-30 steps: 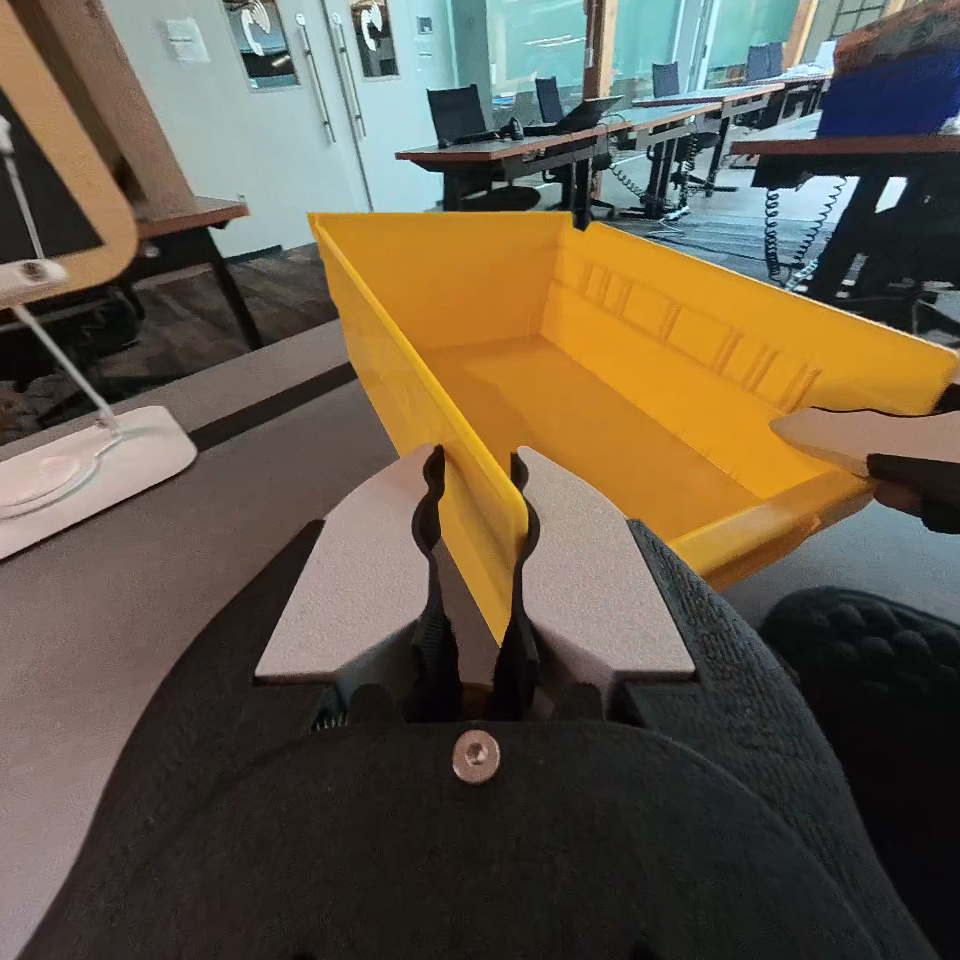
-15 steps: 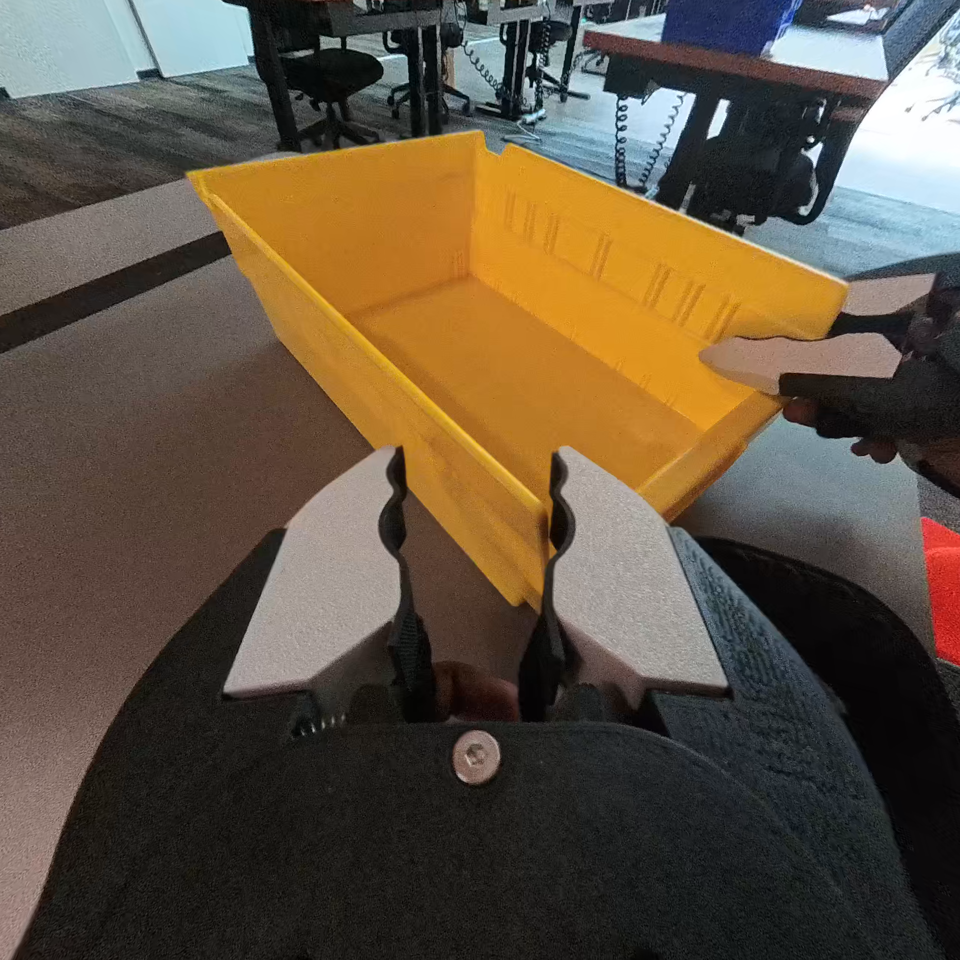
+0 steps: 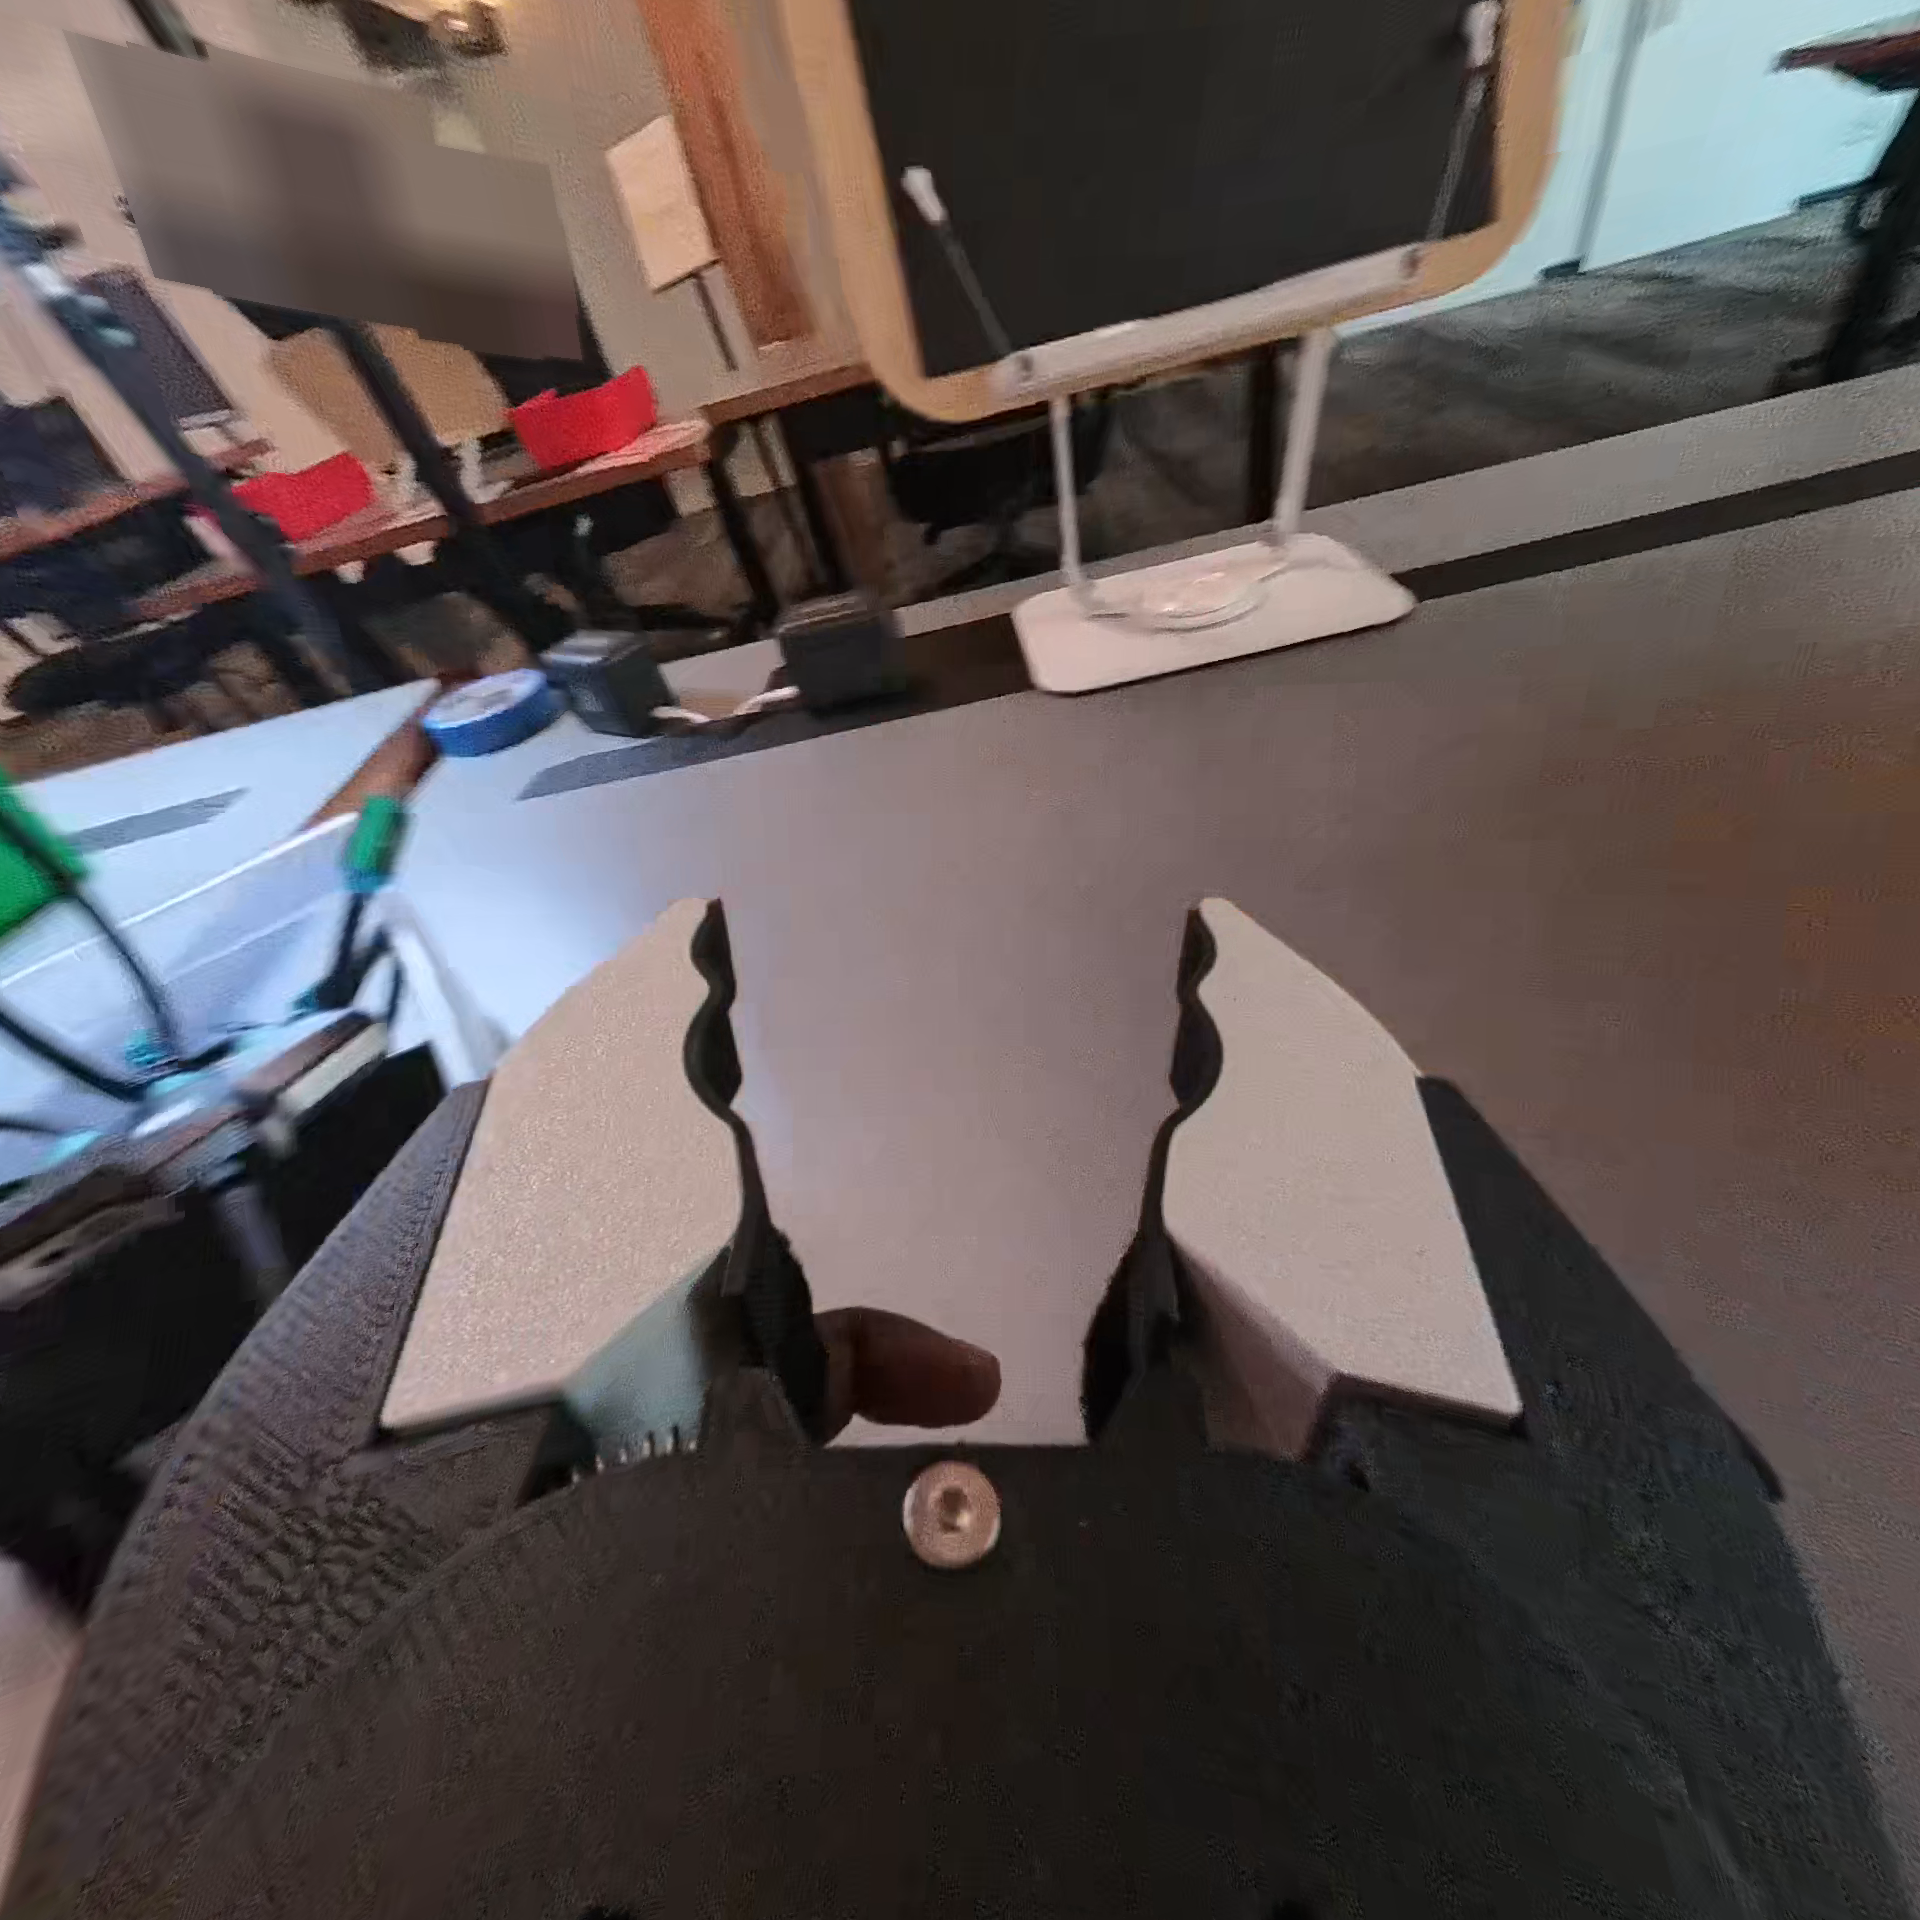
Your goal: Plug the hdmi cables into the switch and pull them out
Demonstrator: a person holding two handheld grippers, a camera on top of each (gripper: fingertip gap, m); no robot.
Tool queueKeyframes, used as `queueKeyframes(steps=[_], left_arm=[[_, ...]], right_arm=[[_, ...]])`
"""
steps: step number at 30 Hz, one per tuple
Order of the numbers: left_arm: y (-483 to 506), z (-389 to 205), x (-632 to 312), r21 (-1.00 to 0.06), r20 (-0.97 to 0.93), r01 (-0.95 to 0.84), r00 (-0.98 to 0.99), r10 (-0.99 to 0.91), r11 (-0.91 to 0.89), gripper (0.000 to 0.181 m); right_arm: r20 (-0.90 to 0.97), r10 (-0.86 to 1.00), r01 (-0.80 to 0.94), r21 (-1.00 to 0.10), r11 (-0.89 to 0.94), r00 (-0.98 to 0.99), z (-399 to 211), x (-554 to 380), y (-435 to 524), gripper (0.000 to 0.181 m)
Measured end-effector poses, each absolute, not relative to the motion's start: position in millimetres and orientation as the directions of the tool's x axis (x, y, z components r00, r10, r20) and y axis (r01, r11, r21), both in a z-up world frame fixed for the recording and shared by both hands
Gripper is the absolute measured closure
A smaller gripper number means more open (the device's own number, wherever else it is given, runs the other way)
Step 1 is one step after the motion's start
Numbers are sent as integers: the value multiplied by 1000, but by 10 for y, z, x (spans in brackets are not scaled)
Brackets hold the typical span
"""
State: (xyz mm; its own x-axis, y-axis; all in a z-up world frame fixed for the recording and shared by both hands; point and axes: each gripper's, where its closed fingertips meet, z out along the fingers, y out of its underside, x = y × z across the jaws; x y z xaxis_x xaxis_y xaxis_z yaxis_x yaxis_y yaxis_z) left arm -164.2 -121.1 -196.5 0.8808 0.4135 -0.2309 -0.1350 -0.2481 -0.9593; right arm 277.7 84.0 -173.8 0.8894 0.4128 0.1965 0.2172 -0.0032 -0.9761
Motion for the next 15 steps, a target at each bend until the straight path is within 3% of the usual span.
queueKeyframes(steps=[2,5,13,15], left_arm=[[-1489,-1957,-1891,-964,-246,-150,821,516,-222,105],[-1624,-2196,-2053,-962,-208,-67,808,551,-266,111],[-1613,-2634,-2389,-909,-268,-13,783,561,-417,119],[-1659,-2618,-2485,-910,-276,-7,758,591,-415,139]], right_arm=[[148,538,205,-978,-46,830,-1894,2264,743,58],[67,664,236,-957,-169,744,-2314,1697,592,56],[331,496,510,-812,-283,803,-2887,1825,744,78],[313,476,488,-818,-305,822,-2894,1904,773,90]])
